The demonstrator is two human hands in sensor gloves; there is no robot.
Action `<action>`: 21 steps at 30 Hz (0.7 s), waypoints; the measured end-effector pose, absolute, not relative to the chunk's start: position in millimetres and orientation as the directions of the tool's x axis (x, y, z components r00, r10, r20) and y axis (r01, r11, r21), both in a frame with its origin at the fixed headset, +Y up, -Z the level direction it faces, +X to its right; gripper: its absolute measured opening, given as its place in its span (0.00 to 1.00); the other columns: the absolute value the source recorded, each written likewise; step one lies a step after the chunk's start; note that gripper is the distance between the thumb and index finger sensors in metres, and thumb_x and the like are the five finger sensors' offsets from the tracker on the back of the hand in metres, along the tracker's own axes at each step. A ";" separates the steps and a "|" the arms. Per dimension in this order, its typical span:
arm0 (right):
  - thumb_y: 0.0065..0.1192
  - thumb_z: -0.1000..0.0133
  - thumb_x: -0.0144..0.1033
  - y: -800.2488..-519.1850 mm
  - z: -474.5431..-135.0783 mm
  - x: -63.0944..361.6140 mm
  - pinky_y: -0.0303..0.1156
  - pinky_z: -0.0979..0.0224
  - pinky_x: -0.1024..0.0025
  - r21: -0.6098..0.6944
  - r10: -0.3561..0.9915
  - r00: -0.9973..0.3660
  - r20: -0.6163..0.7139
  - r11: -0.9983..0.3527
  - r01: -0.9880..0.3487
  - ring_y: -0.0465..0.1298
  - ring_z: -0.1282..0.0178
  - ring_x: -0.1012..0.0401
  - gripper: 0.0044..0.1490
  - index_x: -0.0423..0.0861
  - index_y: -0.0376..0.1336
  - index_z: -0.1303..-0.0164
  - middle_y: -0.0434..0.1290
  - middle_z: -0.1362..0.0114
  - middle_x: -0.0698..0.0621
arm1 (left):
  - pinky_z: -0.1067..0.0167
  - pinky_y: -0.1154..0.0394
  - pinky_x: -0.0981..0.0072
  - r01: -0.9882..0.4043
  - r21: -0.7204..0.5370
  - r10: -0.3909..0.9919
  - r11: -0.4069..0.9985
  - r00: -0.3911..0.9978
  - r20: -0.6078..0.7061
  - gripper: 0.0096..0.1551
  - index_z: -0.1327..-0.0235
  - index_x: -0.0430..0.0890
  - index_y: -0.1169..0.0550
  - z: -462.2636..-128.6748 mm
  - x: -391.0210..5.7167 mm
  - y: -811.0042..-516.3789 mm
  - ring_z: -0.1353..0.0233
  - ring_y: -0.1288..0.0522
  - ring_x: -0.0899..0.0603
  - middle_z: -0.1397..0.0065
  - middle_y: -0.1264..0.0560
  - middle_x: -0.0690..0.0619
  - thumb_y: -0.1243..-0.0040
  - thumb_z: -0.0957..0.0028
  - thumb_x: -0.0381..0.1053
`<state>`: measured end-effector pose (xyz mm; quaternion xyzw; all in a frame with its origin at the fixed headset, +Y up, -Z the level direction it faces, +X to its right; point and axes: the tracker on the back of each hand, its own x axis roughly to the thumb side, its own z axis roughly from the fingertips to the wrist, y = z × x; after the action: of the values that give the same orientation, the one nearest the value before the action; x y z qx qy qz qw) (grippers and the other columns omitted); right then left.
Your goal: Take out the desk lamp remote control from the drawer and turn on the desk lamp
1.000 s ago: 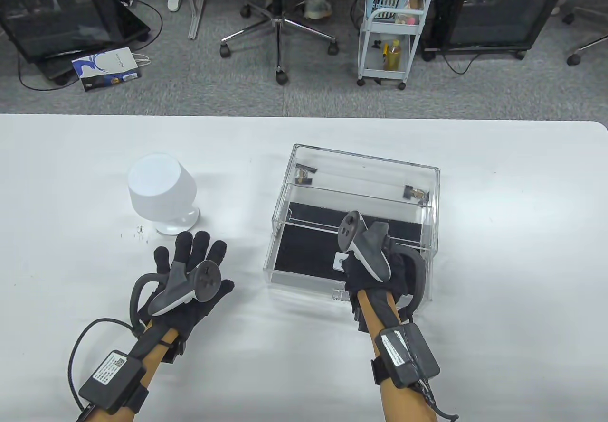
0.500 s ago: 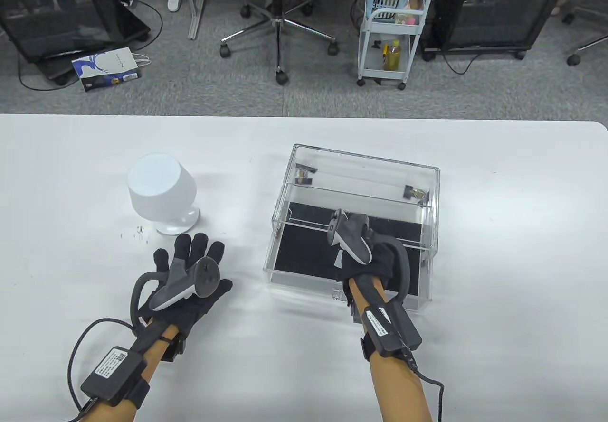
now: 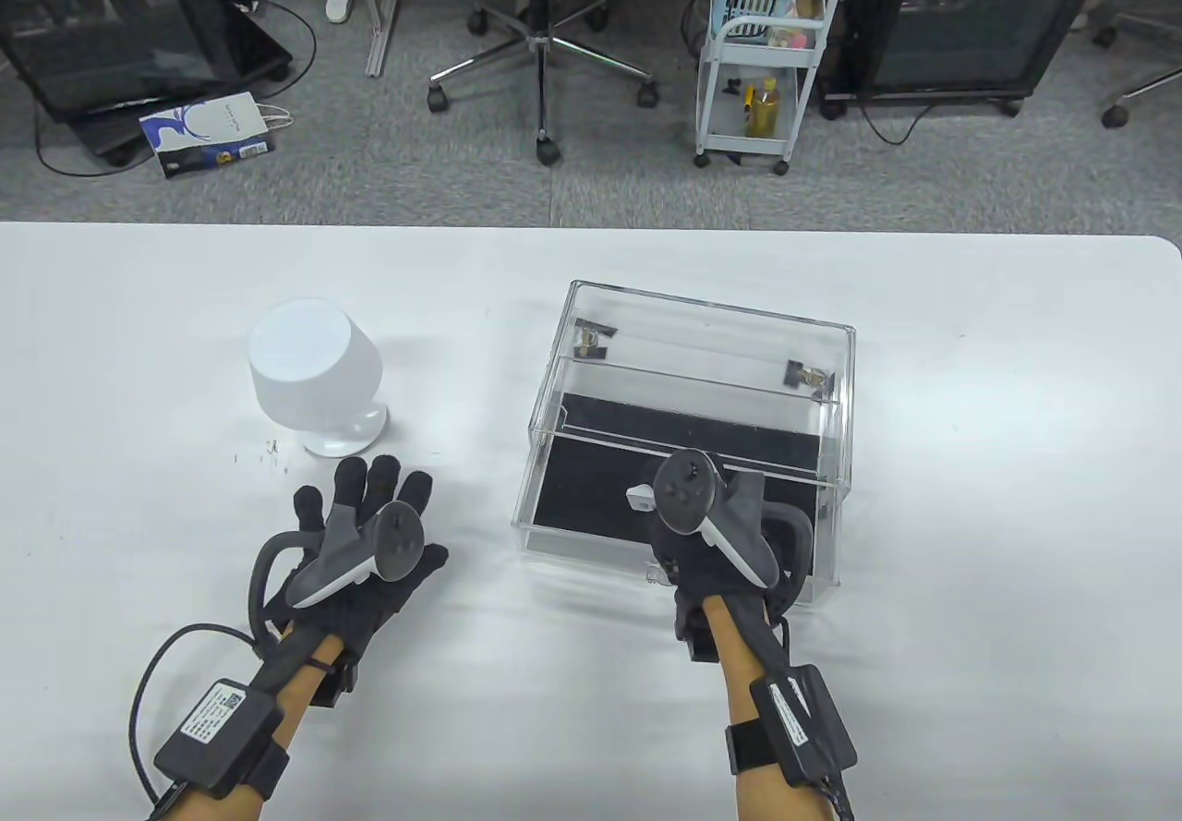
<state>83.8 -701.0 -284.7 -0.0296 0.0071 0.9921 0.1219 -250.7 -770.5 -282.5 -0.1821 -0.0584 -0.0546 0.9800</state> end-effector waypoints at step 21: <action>0.65 0.63 0.71 -716.5 -284.9 104.0 0.80 0.55 0.67 -0.049 0.273 -0.955 -0.113 -0.962 -0.269 0.82 0.64 0.58 0.35 0.63 0.71 0.49 0.82 0.52 0.54 | 0.29 0.69 0.28 0.117 -0.352 -0.075 0.929 0.989 0.129 0.45 0.29 0.69 0.69 -280.3 -251.3 -764.6 0.15 0.76 0.40 0.17 0.75 0.58 0.75 0.56 0.78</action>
<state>104.0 -716.5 -284.9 -0.0596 -0.0167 0.9886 0.1370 -251.3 -764.6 -280.3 -0.1825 -0.0568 -0.0491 0.9803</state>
